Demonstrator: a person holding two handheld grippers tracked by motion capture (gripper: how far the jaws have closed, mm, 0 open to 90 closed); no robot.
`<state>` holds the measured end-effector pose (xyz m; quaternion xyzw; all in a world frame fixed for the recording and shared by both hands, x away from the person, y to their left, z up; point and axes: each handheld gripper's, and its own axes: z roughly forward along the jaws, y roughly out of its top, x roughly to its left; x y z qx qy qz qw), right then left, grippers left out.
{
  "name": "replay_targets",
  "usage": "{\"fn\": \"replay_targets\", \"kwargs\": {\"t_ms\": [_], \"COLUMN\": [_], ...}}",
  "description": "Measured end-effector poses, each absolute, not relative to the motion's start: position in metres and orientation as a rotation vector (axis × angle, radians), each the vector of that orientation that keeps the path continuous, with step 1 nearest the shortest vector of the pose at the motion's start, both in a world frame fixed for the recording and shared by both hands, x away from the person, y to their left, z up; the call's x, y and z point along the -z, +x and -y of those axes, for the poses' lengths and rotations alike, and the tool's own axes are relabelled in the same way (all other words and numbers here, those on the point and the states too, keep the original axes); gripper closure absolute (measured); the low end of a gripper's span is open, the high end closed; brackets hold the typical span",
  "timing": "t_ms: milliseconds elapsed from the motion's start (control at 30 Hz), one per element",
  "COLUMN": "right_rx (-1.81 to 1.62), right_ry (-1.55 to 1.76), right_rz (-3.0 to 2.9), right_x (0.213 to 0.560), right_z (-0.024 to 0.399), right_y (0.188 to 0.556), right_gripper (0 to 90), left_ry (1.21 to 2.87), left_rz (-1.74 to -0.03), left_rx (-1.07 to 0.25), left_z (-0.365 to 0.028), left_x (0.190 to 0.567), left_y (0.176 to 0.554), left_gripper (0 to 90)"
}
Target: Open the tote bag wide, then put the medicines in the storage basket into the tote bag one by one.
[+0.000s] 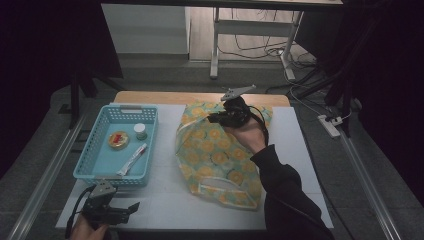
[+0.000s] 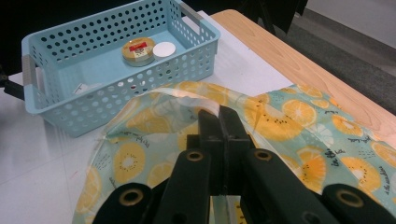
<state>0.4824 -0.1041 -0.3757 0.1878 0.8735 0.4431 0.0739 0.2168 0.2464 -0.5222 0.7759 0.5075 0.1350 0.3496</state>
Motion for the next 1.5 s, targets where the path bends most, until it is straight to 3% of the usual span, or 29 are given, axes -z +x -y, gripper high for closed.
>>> {"fn": "replay_targets", "kwargs": {"t_ms": [367, 867, 1500], "right_rx": [-1.320, -1.322, -1.323], "right_ry": [0.572, 0.571, 0.573], "right_rz": [-2.625, -2.630, -2.626], "right_x": [0.377, 0.380, 0.382], "right_z": [0.104, 0.104, 0.107], "right_y": [0.483, 0.484, 0.484], "right_gripper": [90.0, 90.0, 90.0], "left_ry": [1.986, 1.906, 1.876], "left_rz": [-1.324, -1.323, -1.338], "left_rx": [-0.353, -0.219, -0.212], "left_z": [-0.248, -0.261, -0.265], "left_x": [0.522, 0.524, 0.520], "left_y": [0.216, 0.220, 0.217], "left_gripper": [1.1, 0.5, 1.9]}}
